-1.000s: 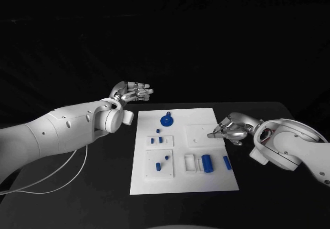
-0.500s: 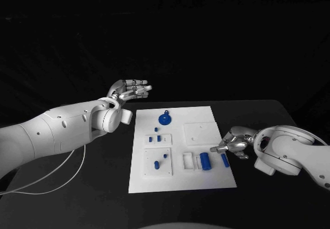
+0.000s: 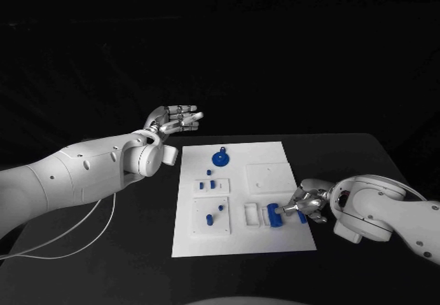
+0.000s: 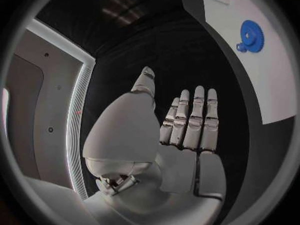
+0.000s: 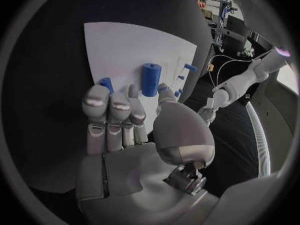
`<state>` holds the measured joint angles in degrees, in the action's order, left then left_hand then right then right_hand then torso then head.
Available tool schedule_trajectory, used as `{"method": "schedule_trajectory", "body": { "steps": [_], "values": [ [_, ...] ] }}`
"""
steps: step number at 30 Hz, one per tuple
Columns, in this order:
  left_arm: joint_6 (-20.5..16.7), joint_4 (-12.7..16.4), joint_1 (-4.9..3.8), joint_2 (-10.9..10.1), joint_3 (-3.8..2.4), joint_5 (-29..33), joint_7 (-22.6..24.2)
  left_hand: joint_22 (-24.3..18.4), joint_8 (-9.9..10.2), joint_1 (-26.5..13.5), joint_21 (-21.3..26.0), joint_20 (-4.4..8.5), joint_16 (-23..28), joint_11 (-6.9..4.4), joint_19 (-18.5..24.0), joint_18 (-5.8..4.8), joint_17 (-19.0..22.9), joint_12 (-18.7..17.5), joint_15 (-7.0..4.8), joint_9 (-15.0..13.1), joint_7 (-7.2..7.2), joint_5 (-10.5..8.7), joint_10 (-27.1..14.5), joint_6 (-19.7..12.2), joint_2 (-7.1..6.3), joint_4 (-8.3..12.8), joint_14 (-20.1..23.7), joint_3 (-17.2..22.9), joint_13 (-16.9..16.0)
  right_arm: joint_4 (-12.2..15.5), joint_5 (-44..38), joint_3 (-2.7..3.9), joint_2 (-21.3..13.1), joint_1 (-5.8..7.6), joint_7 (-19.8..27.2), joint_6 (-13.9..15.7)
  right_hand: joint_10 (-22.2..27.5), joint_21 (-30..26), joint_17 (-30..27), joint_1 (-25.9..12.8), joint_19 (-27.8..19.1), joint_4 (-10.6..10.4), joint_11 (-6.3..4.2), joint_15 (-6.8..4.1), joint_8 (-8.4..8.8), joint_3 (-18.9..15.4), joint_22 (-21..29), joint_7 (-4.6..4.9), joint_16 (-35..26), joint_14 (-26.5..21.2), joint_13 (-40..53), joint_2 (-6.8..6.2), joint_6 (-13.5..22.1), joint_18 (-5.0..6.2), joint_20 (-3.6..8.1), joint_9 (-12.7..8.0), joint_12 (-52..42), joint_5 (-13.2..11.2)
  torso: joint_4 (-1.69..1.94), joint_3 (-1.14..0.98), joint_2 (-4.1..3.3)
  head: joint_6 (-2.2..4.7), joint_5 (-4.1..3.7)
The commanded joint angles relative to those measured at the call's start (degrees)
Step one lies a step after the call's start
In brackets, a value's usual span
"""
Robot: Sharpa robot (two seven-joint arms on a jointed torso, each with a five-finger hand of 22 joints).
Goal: Assemble the parts on the task board
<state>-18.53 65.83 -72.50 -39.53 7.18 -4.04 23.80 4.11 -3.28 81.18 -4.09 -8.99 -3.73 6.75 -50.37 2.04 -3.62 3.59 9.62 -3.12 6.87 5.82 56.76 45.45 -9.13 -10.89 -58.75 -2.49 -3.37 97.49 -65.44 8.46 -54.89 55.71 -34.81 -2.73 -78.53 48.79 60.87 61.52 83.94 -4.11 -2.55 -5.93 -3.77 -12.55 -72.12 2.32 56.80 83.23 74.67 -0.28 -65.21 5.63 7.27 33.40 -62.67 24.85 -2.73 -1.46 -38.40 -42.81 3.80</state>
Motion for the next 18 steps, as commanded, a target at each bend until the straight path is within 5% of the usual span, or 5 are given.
{"method": "schedule_trajectory", "body": {
  "steps": [1,4,18],
  "values": [
    [0.3,0.2,-0.02,0.1,-0.03,0.8,1.1,0.0,0.1,-0.1,0.0,-0.06,0.3,0.15,0.2,-0.04,0.0,-0.2,-0.1,0.0,0.13,0.1,-0.3,0.2,-0.33,-0.3,0.4,-0.1,0.0,0.2,-0.3,-0.18,0.4,-0.06,-1.3,-0.8,-0.1,-0.2,0.1,-0.3,3.2,0.0,0.22,0.18,0.12,-0.3,-0.1,-0.01,0.4,0.1,0.1,0.5,0.5,-0.22,-0.3,0.1,0.1,-0.2,-0.03,0.05,0.01,-0.35,0.27],
    [0.3,0.1,-0.02,0.2,-0.03,0.8,1.2,0.0,0.2,0.2,0.0,-0.01,0.3,0.79,0.1,-0.02,0.0,-0.2,-0.18,0.1,-0.74,0.48,-0.3,-1.9,-0.53,-0.6,0.3,-0.1,0.0,0.3,-0.3,-0.42,0.8,-0.06,-1.4,-0.8,-0.1,-0.2,0.2,-0.4,3.2,-0.3,0.22,0.19,0.1,-0.3,-0.1,-0.03,0.4,0.1,0.1,0.38,0.5,-0.21,-0.31,0.2,0.0,-0.7,-0.01,0.01,0.0,-0.49,0.72],
    [0.5,-0.3,-0.02,0.5,0.0,0.6,0.8,0.0,0.2,0.0,0.0,0.04,0.3,1.62,0.0,-0.06,0.0,-0.2,-0.15,0.1,-0.62,0.87,-0.1,-0.9,0.11,-0.3,0.2,0.2,0.0,-0.3,-1.0,-2.39,2.4,-0.06,-1.7,-1.0,-0.1,-0.3,0.2,-0.3,3.2,-0.6,0.13,0.12,0.1,-0.1,-0.2,-0.13,0.3,0.1,-0.3,0.45,0.3,-0.26,-0.26,1.0,0.7,-0.9,-0.07,-0.03,-0.02,-0.58,1.07]
  ]
}}
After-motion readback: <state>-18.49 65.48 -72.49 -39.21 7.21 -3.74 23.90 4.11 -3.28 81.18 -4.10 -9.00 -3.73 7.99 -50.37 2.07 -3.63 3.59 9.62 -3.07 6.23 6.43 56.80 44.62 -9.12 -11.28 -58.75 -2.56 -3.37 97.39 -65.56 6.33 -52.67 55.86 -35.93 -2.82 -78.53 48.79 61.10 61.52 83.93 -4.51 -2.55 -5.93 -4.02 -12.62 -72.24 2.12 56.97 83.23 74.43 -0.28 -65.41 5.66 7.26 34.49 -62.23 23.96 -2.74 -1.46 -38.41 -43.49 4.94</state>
